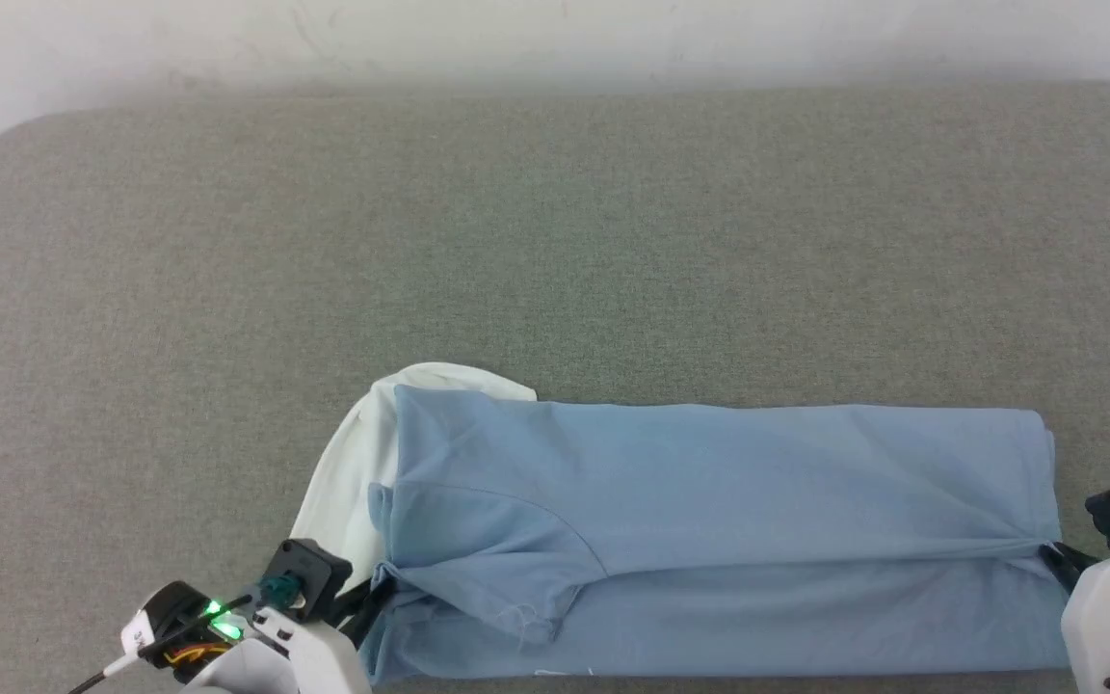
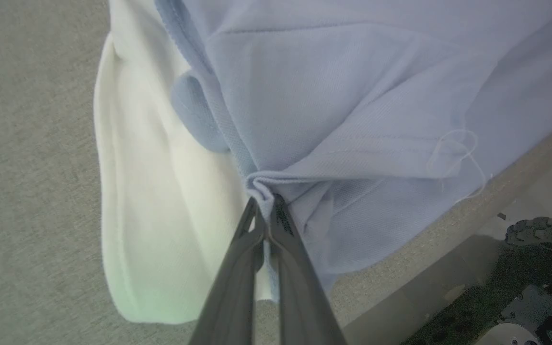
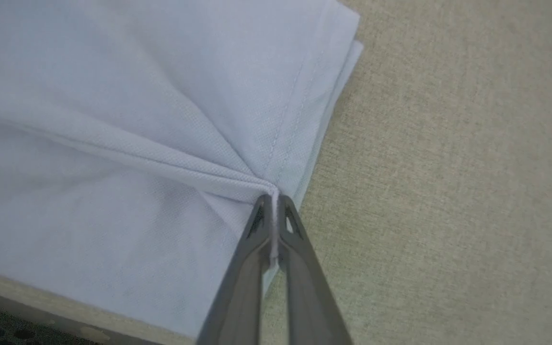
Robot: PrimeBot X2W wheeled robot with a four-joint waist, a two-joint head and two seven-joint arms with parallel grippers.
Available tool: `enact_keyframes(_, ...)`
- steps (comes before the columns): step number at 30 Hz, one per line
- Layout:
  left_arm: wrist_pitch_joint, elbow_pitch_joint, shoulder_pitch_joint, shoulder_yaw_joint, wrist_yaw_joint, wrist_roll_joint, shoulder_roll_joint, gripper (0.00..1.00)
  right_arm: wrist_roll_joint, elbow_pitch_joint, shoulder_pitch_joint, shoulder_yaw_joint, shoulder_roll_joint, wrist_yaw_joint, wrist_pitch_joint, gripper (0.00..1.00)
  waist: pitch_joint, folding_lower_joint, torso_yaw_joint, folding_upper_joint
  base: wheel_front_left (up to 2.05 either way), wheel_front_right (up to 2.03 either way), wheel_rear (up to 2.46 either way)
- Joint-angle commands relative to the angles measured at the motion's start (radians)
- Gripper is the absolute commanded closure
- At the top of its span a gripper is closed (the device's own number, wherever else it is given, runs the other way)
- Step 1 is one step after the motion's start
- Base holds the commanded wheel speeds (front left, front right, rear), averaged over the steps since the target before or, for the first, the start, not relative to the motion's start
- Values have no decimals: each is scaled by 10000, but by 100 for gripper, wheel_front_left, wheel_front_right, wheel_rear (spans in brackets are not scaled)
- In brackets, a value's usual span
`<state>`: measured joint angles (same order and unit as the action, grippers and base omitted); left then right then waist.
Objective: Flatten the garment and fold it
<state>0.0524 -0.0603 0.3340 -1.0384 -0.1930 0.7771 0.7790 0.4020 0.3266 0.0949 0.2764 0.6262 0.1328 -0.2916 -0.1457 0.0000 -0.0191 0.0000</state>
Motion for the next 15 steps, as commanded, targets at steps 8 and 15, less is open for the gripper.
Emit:
enact_keyframes(8, -588, -1128, 264, -41, 260, -144, -601, 0, -38, 183, 102, 145, -93, -21, 26, 0, 101, 0, -13, 0, 0, 0, 0)
enact_keyframes(15, -1928, -1081, -15, 597, 39, 205, -785, 0, 585, -627, -46, -380, 4, -21, -197, 0, 890, 0, -70, 0, 0, 0, 0)
